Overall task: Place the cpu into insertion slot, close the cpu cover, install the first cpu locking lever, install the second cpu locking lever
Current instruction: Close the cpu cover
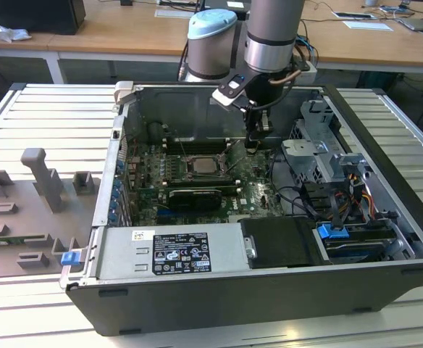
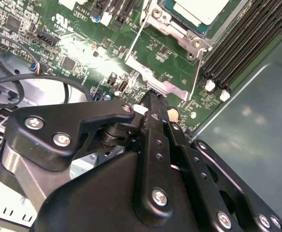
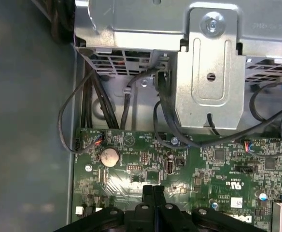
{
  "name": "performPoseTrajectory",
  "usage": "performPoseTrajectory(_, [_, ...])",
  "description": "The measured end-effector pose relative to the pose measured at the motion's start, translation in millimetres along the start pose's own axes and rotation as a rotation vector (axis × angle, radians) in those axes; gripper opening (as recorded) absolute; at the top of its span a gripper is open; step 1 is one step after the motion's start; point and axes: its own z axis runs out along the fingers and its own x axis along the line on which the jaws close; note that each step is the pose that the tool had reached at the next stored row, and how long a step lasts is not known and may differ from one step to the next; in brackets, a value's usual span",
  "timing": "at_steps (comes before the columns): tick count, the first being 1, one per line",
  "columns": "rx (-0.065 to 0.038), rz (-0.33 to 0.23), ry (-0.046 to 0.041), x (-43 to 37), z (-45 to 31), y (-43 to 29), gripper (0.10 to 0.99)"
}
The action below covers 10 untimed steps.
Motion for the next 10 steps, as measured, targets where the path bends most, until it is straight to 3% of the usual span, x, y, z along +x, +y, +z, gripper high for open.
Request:
performPoseTrajectory(3, [0.016,0.0,0.0009,0.1,0.0,-0.8,0.106])
performPoseTrajectory(10, [0.016,0.0,0.001,0.6,0.0,-10.5,0.106])
